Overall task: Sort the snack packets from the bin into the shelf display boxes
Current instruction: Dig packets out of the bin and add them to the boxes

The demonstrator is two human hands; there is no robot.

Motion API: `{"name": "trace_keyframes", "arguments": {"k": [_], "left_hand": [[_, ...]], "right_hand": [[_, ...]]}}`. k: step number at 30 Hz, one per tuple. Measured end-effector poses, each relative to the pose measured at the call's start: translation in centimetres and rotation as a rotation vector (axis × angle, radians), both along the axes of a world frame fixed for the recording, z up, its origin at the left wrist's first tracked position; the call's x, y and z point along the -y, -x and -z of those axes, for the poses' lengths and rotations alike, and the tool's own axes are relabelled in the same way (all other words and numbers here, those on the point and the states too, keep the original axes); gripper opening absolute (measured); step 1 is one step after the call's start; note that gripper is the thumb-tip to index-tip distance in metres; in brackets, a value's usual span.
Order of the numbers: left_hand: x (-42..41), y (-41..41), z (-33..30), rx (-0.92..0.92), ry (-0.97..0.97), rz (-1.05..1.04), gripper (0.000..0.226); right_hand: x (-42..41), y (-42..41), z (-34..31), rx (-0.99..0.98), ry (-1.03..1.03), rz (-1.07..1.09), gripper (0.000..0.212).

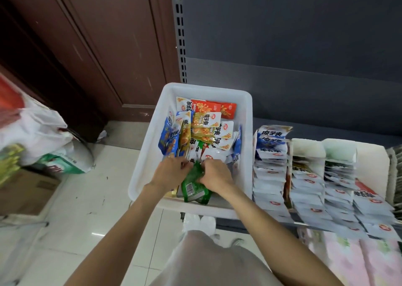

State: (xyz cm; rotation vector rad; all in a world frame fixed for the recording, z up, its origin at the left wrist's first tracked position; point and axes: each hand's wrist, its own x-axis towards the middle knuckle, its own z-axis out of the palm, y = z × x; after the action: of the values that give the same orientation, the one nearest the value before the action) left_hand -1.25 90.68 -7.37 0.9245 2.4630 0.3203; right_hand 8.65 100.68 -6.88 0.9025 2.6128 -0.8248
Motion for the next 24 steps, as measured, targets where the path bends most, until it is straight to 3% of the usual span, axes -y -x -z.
{"name": "trace_keyframes", "arguments": {"k": [2,4,6,9,13,17,22,24], "left_hand": [[-0.4,-0.3,-0.1,0.179,-0.063,-0.094,0.043],[-1.0,-1.2,-0.8,0.510,-0.312,-0.287,0.049],[-1.6,-2.4,-1.9,0.732,-0.573,-0.430,0.048],[-2.3,-3.8,-2.7,0.816,-0.856,-0.494,0.037],[-2.6,-4.3,-3.8,0.806,-1.016,-0.497,0.028],[-2.8,-4.0,-4.3,0.708,-0.963,-0.462,0.029],[-3.5,-5.2,-6.7,0.441,-0.907,0.008,0.042],[-4.3,-6.0,-7.7,0.222,-0.879,0.214,0.038]], "right_hand": [[-0.5,-0.6,-0.9,-0.113,0.094,0.141,0.023],[-0.7,-1.9,-2.7,-0.315,0.104,0.234,0.016],[0.0,-3.2,-4.5,-0.481,-0.062,0.153,0.008],[0.8,-4.5,-4.9,-0.565,-0.426,-0.052,0.013],[-0.2,-5.9,-4.6,-0.684,-0.380,-0.024,0.017],[-2.2,-7.3,-5.6,-0.765,-0.245,0.163,0.025],[-4.9,-9.1,-8.1,-0.763,-0.013,0.241,0.082],[-6.0,-10.4,-9.0,-0.732,-0.018,0.251,0.081]]}}
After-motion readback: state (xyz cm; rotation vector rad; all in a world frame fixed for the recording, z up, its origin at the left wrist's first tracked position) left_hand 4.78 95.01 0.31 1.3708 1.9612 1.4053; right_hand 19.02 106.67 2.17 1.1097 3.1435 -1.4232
